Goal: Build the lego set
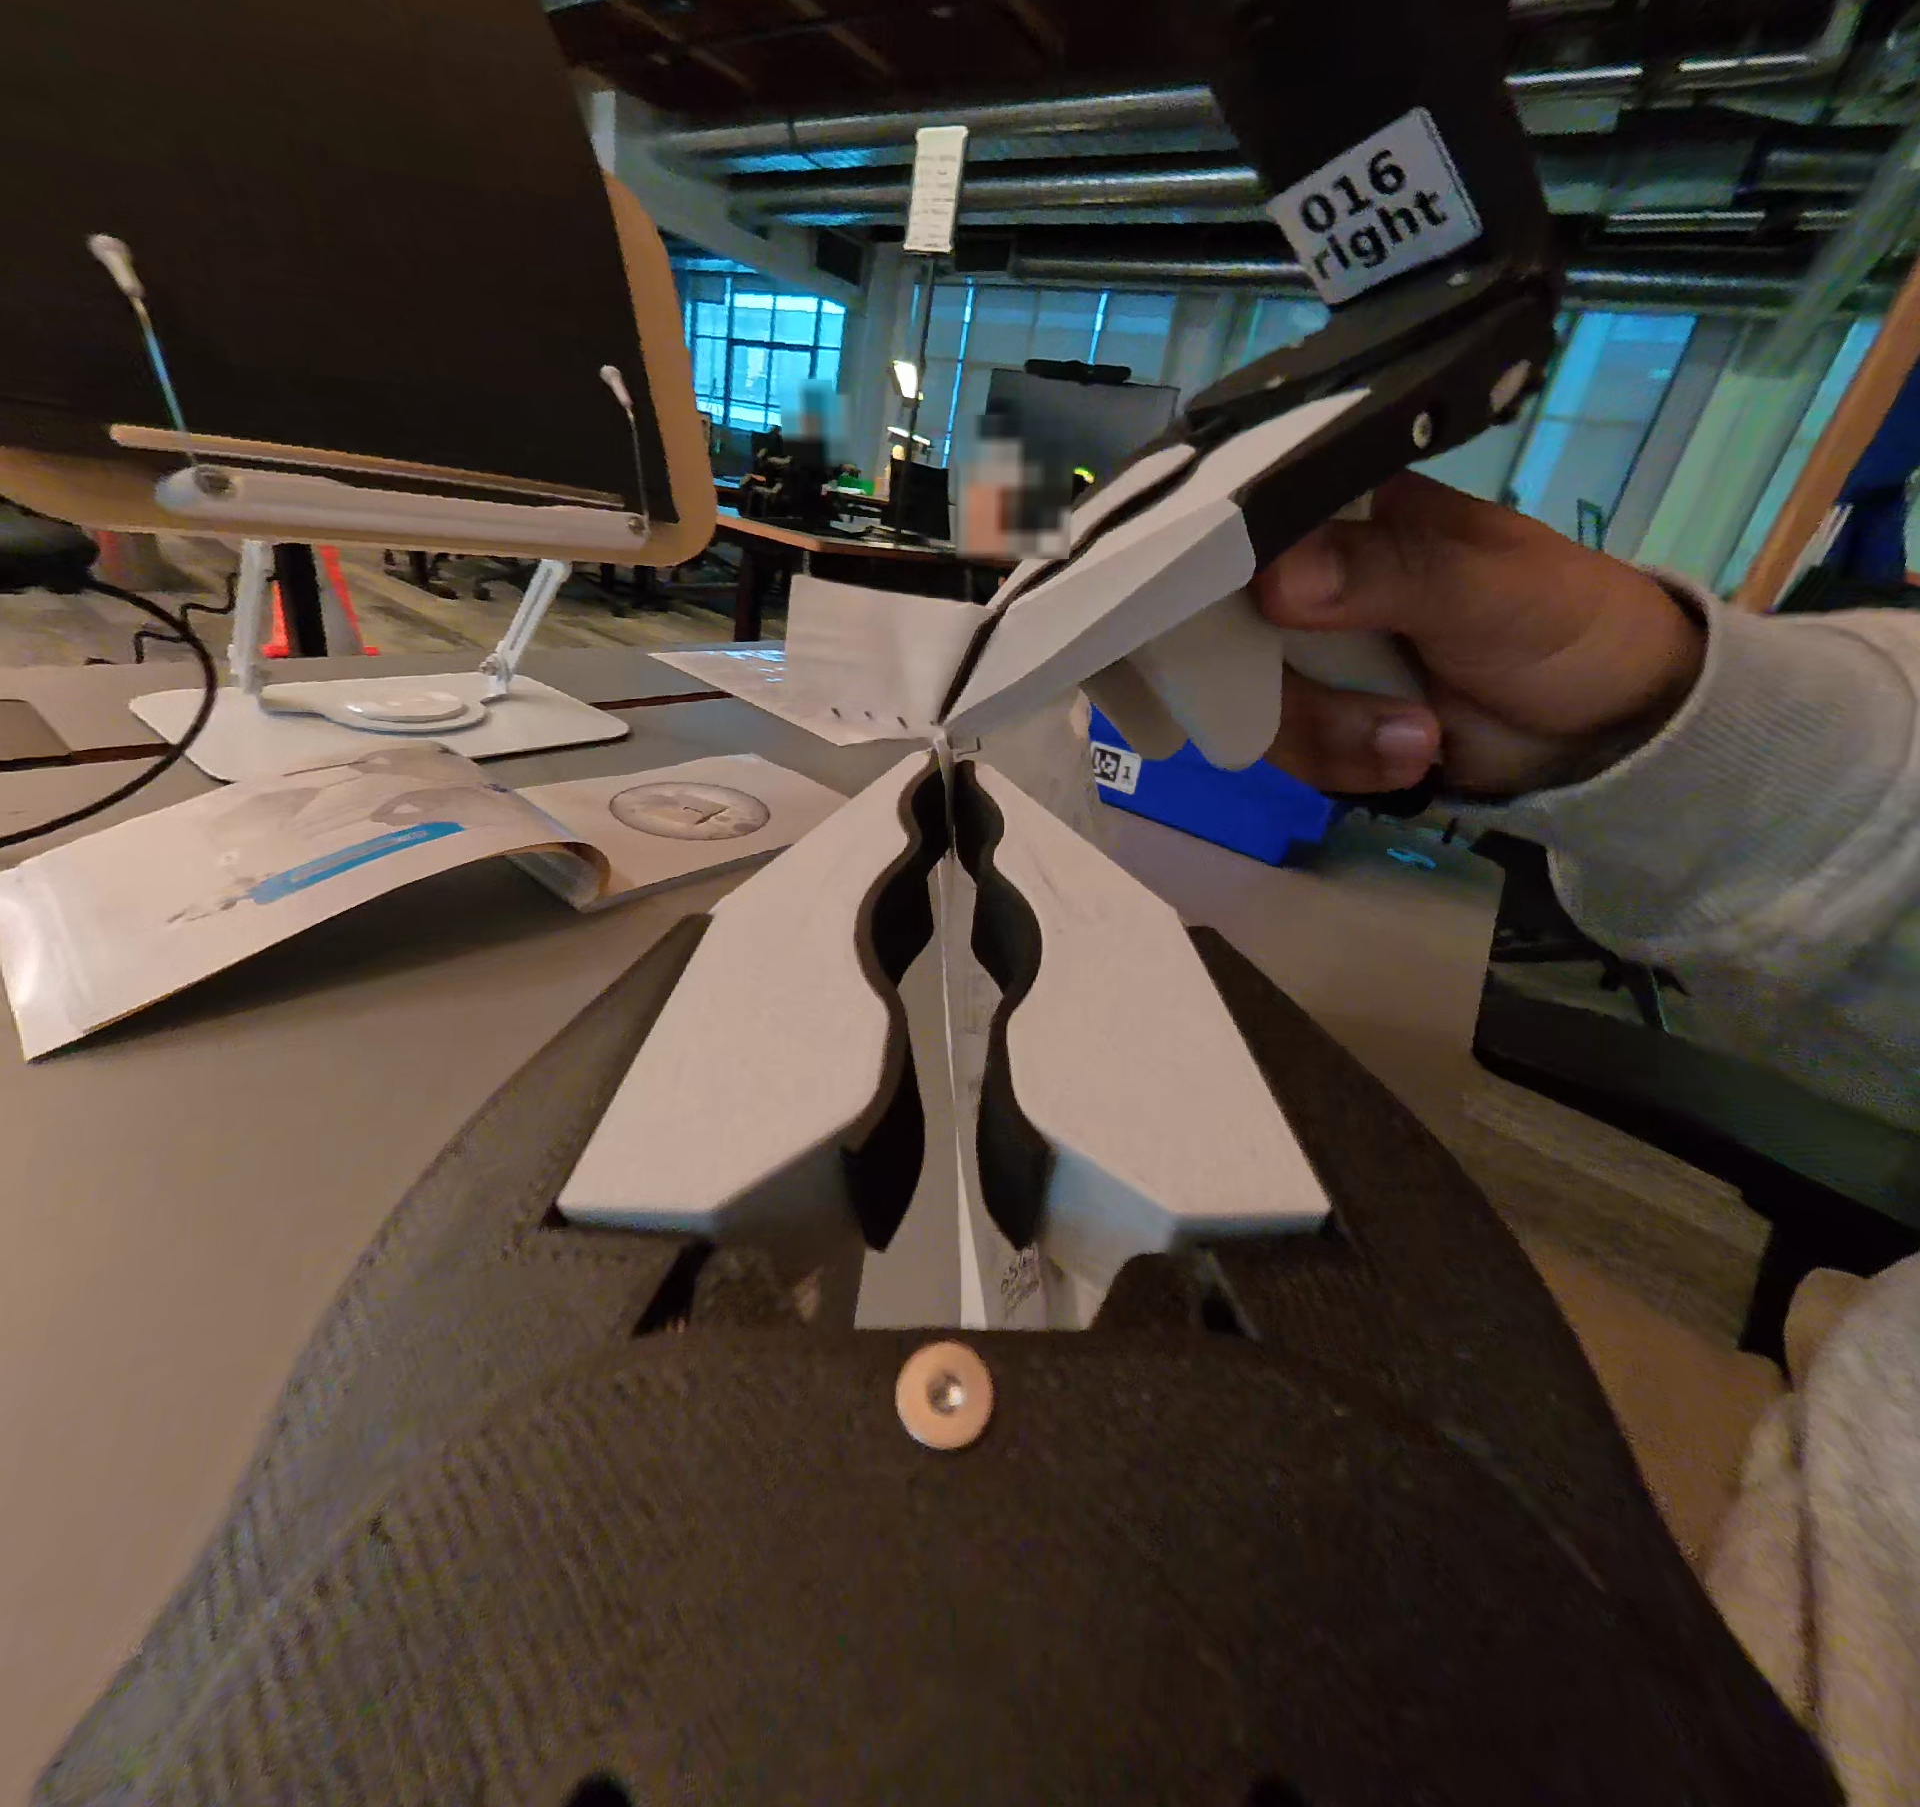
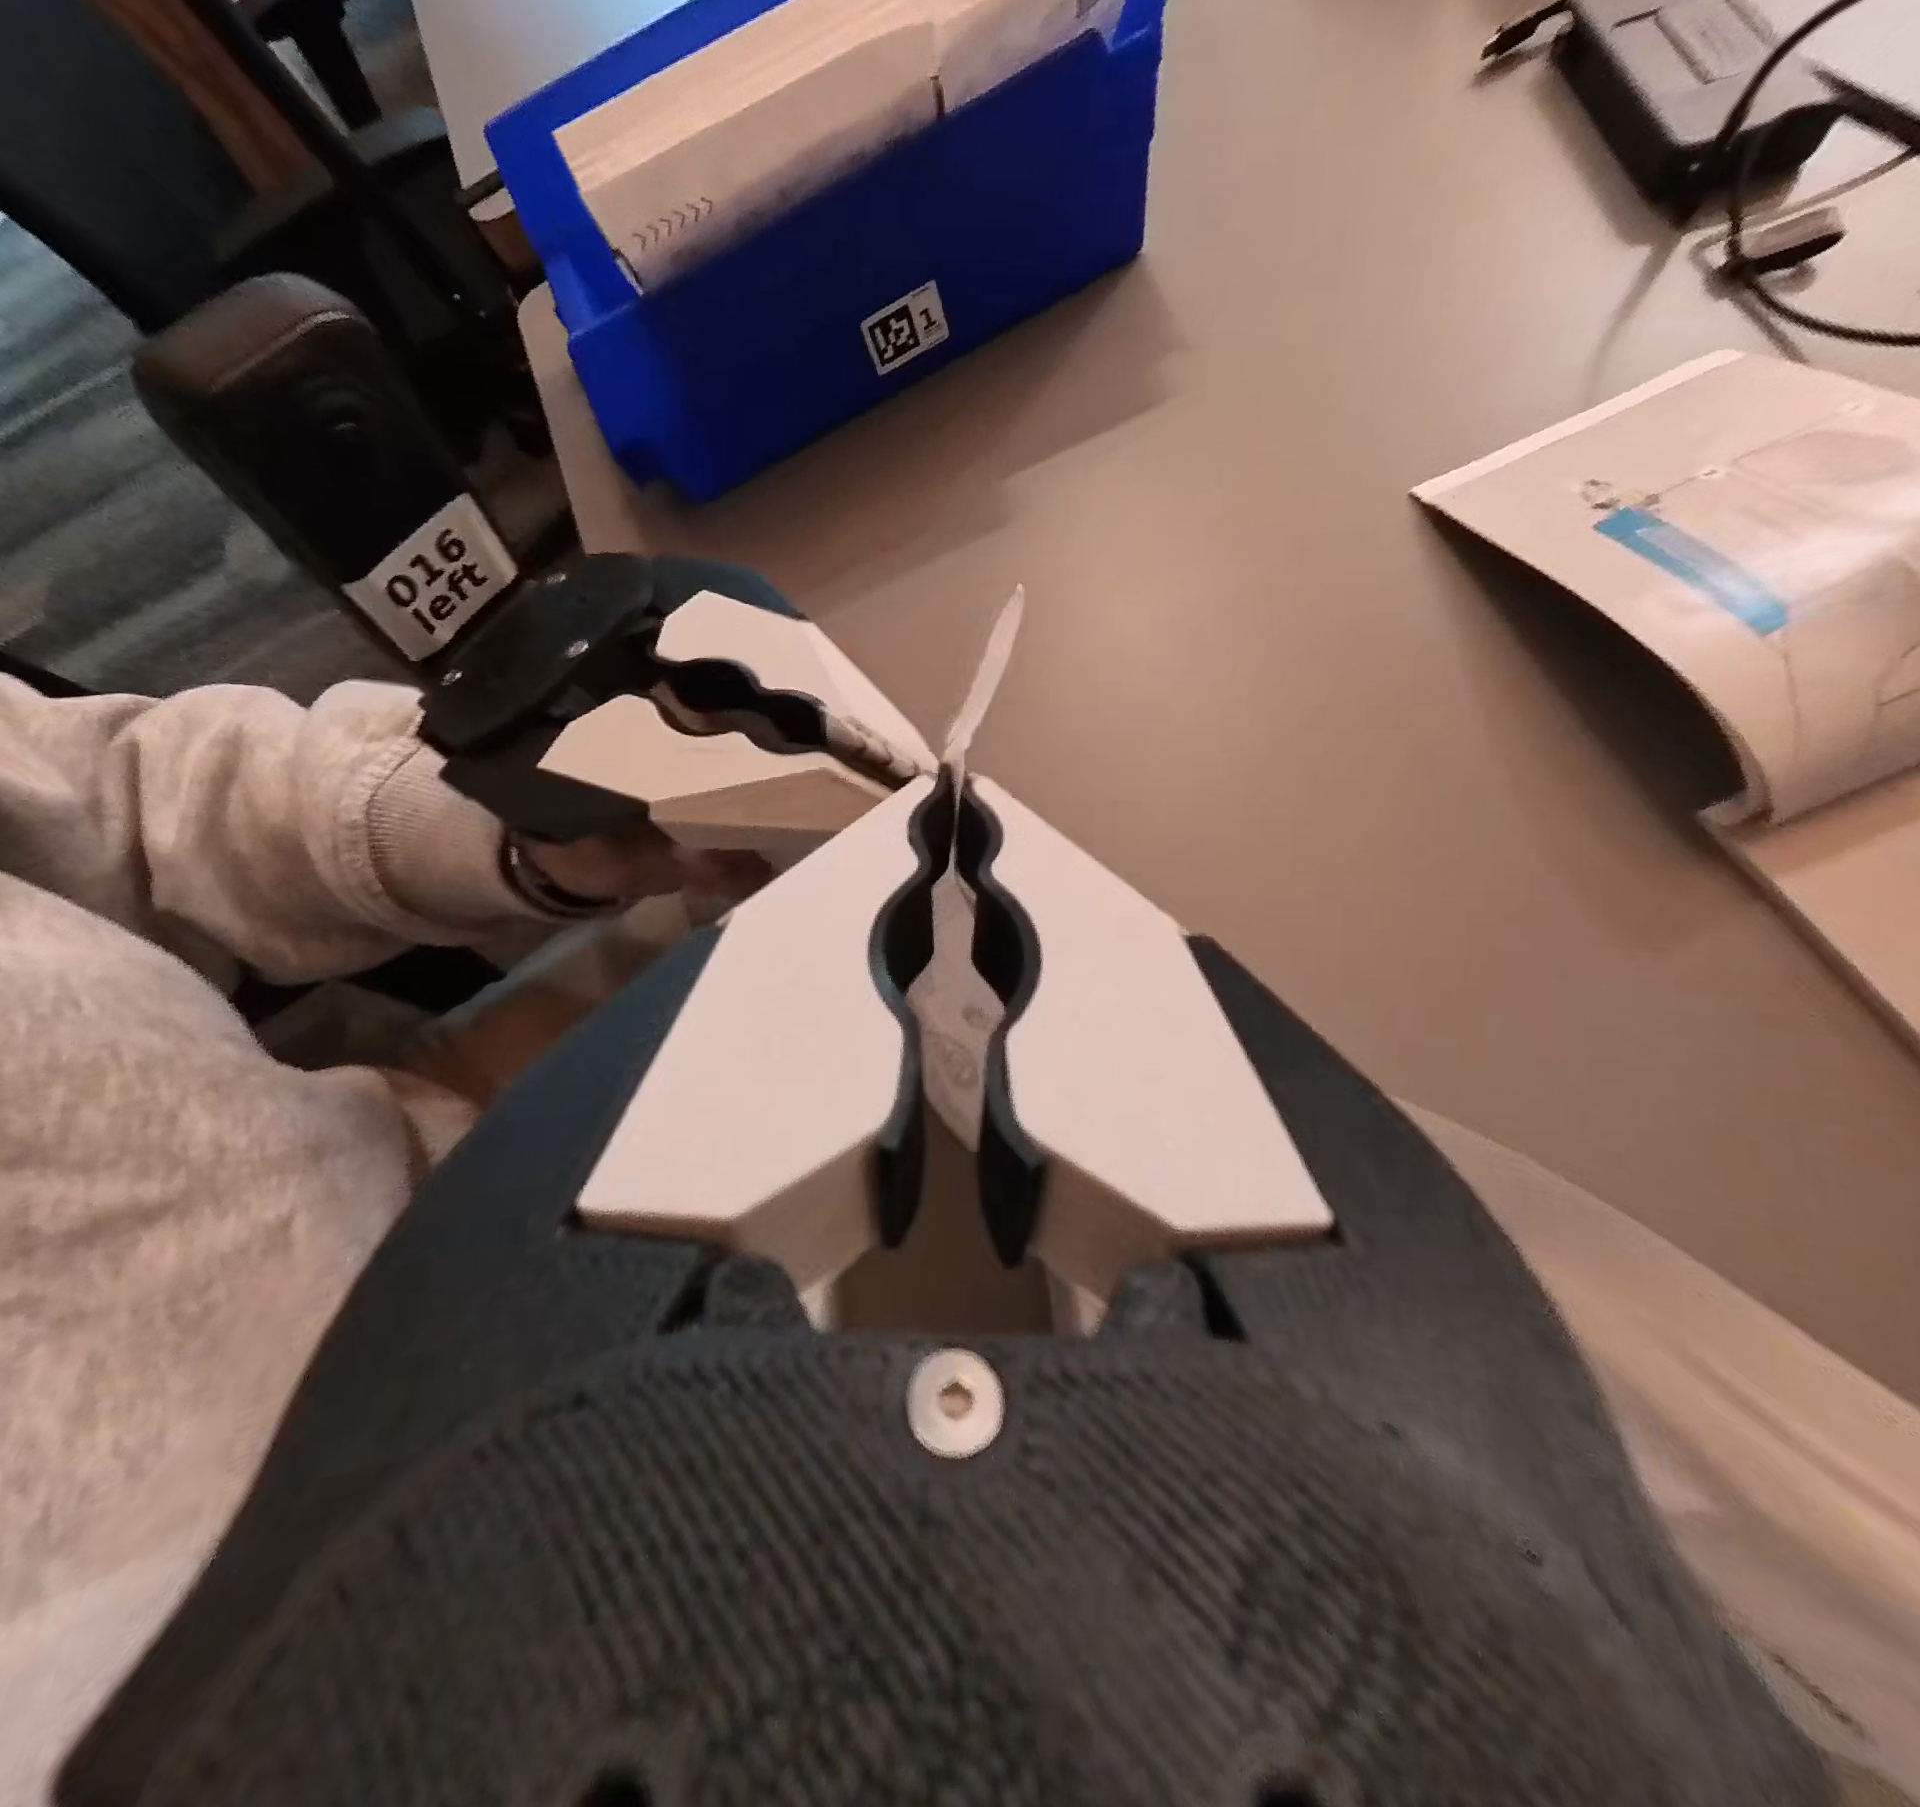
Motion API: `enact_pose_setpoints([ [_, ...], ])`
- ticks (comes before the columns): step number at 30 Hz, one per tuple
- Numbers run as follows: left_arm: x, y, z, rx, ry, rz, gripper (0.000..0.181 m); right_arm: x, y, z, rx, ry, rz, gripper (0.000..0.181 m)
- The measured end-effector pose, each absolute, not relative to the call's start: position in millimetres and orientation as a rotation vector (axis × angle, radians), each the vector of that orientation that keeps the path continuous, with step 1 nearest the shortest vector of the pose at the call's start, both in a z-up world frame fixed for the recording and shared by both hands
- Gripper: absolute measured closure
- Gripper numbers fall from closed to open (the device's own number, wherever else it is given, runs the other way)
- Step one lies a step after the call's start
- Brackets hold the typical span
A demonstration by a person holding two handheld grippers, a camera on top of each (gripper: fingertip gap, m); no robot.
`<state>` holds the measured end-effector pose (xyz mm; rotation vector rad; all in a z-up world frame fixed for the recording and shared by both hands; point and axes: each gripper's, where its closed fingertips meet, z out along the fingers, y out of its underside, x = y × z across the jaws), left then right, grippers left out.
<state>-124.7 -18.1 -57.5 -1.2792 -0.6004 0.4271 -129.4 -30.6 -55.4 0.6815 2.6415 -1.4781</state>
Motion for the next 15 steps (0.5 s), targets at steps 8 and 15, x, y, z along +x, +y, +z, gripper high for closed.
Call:
enact_pose_setpoints([
  [8,-121.7,-19.4,-54.8,-1.33,-0.537,0.591,0.181,-140.5,-30.9,-52.6,0.926,2.344,-1.673,0.181],
  [15,-105.3,-4.1,-50.3,-1.355,-0.451,0.621,0.181,-156.2,4.8,-42.3,0.984,2.426,-1.803,0.181],
])
